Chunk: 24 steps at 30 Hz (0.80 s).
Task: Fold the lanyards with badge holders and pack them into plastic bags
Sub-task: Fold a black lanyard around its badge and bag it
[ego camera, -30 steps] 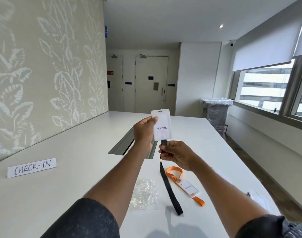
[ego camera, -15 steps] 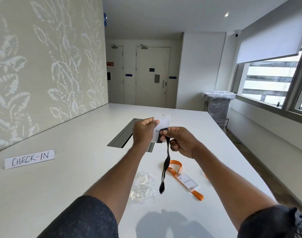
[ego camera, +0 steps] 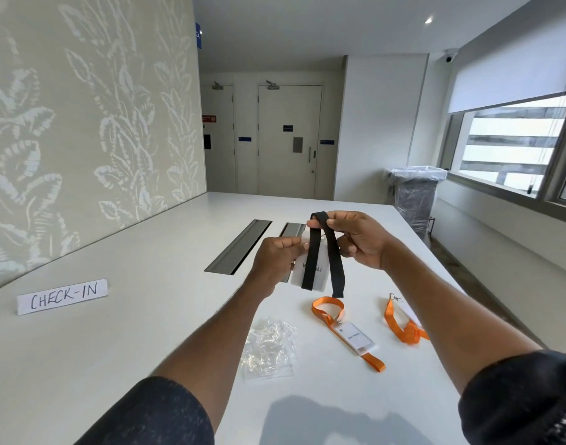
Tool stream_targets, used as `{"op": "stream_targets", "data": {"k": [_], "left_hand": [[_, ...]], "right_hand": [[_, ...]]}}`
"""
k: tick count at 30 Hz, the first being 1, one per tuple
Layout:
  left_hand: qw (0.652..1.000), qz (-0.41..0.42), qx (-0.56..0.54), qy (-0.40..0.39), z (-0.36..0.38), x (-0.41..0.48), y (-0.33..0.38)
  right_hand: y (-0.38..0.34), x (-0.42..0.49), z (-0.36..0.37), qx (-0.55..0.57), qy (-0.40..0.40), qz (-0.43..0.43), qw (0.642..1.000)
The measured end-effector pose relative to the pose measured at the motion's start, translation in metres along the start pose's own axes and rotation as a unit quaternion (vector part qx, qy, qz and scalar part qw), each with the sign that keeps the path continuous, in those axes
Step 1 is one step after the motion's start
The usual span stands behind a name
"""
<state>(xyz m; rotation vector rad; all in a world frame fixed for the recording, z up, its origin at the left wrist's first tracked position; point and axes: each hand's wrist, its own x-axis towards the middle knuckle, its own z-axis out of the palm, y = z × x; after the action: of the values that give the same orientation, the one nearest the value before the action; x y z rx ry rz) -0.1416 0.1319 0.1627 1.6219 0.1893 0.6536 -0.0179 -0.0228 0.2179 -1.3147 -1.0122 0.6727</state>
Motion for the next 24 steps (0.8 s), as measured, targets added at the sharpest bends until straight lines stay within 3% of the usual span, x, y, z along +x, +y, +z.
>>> {"op": "stream_targets", "data": {"k": [6, 10, 19, 24], "left_hand": [[0.999, 0.0, -0.007, -0.034, -0.001, -0.004, 0.0], [0.998, 0.005, -0.035, -0.053, 0.003, -0.006, 0.004], [0.998, 0.006, -0.063, -0.02, 0.013, -0.001, 0.01], [0.994, 0.007, -0.106, 0.019, 0.012, -0.002, 0.011]], "right_hand": [[0.0, -0.008, -0.014, -0.008, -0.027, 0.037, 0.999], [0.007, -0.01, -0.019, 0.017, -0.001, 0.052, 0.999], [0.029, -0.013, -0.012, 0.056, 0.023, 0.047, 0.997], [0.045, -0.005, -0.011, 0.009, -0.018, 0.06, 0.998]]}}
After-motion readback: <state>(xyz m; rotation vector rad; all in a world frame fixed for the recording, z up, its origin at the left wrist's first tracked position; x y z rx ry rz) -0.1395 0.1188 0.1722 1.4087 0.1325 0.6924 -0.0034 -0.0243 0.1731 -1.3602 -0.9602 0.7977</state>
